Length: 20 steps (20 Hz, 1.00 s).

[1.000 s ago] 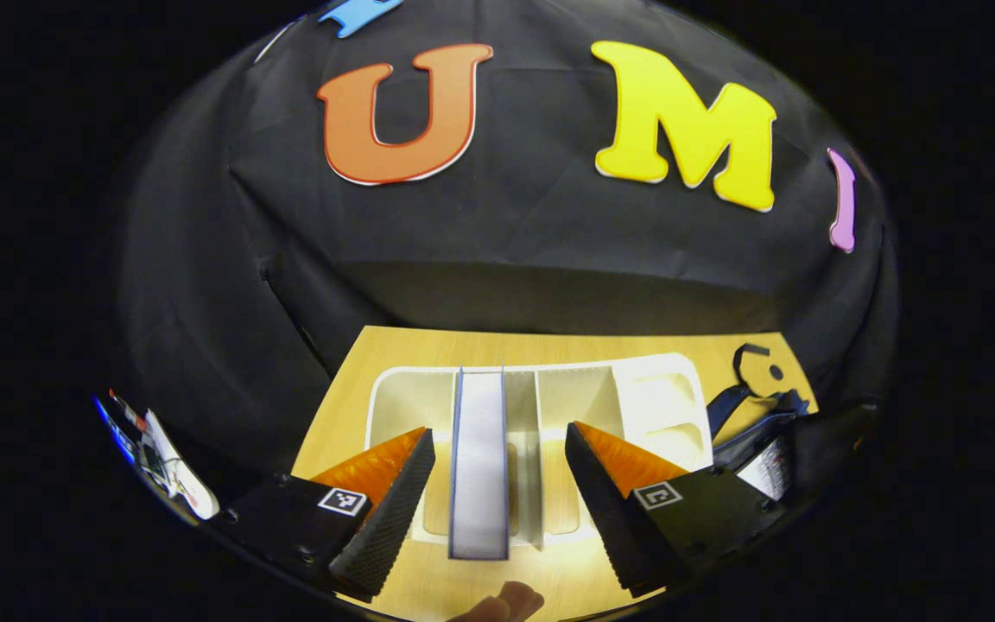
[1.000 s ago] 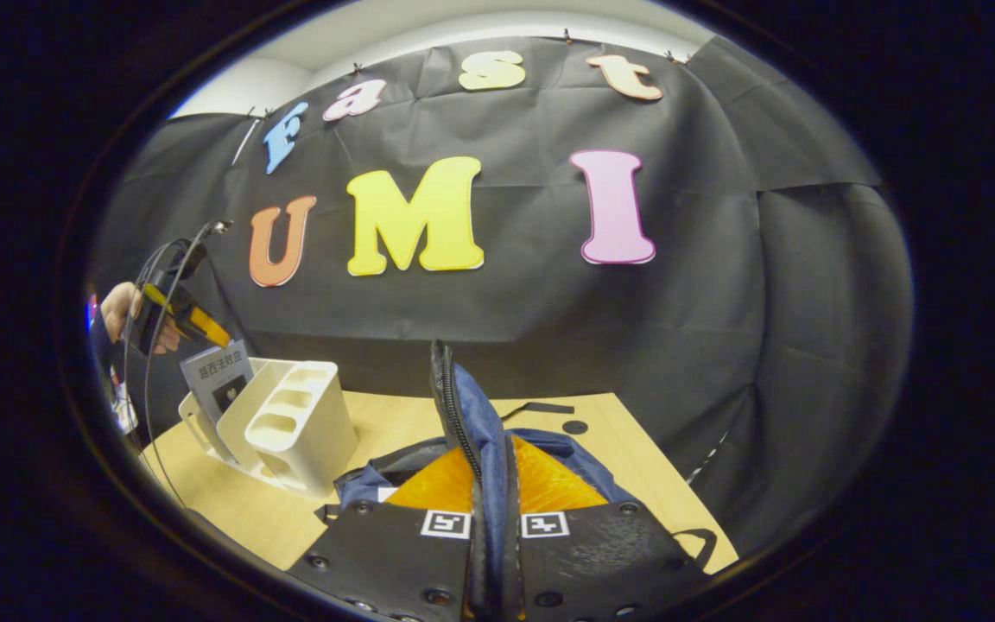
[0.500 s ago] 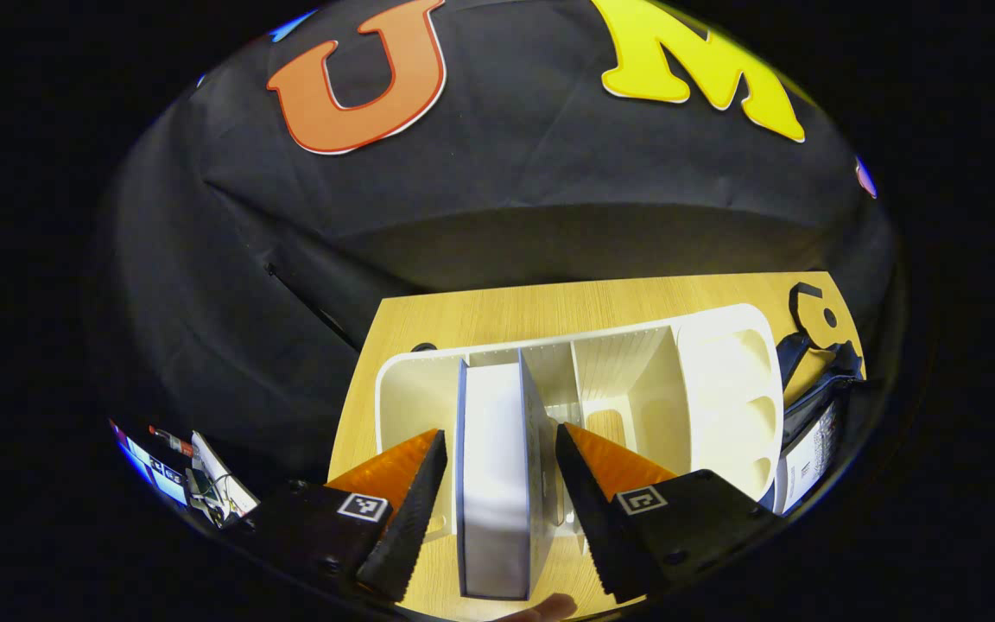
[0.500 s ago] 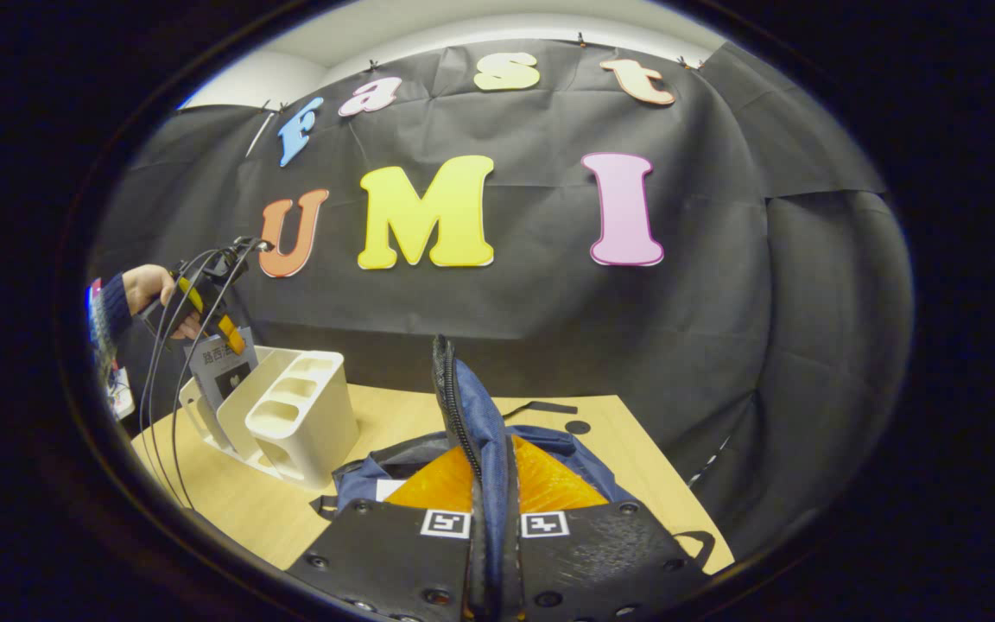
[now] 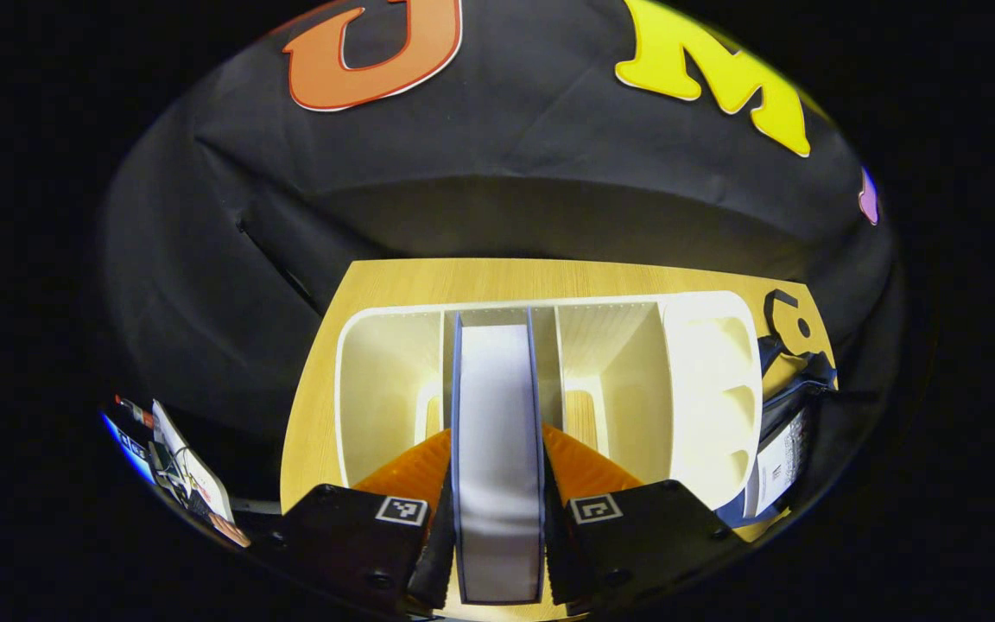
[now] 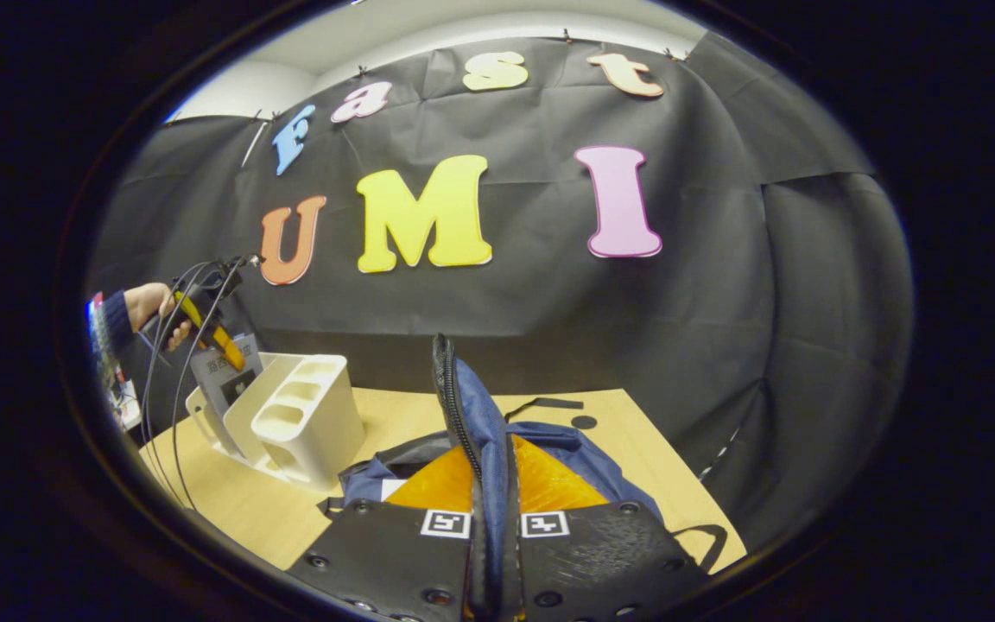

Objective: Open the schoolbag, grab two books from the bookshelf and put them into the schoolbag.

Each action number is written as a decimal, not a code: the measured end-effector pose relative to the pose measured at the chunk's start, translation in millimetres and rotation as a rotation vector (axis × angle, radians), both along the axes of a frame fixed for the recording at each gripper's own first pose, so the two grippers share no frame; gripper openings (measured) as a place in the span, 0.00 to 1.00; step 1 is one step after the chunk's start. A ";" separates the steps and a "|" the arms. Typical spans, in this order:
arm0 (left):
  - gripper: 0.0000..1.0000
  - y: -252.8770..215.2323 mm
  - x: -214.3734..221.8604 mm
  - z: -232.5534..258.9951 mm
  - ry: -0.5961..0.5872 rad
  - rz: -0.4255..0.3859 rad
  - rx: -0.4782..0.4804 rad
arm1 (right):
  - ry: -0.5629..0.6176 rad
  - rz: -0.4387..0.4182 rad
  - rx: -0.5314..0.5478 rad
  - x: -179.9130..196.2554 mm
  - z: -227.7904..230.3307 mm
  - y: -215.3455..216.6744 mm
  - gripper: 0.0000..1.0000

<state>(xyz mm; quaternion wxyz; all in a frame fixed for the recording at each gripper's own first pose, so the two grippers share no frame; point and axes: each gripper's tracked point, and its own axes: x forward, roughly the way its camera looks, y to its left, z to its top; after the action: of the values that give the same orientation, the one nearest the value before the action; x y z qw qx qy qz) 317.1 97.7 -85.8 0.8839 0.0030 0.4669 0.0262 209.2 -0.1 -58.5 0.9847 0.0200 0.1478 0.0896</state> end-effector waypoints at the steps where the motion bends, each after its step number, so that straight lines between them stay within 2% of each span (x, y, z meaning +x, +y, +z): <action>1: 0.45 -1.5 -4.0 1.9 -0.001 0.003 -0.001 | 0.002 0.001 -0.001 -0.7 -1.8 0.9 0.07; 10: 0.43 -5.9 -46.0 23.5 -0.040 -0.012 -0.036 | 0.018 0.005 0.003 -4.8 -12.0 0.5 0.07; 20: 0.43 -5.4 -133.1 37.3 -0.110 -0.038 -0.086 | 0.029 -0.015 -0.015 -12.4 -19.6 0.7 0.07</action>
<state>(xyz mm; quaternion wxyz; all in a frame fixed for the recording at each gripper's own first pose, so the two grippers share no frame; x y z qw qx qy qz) 184.0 92.3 -48.5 0.9079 -0.0273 0.4182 -0.0105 196.8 0.5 -78.1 0.9833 0.0149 0.1624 0.0810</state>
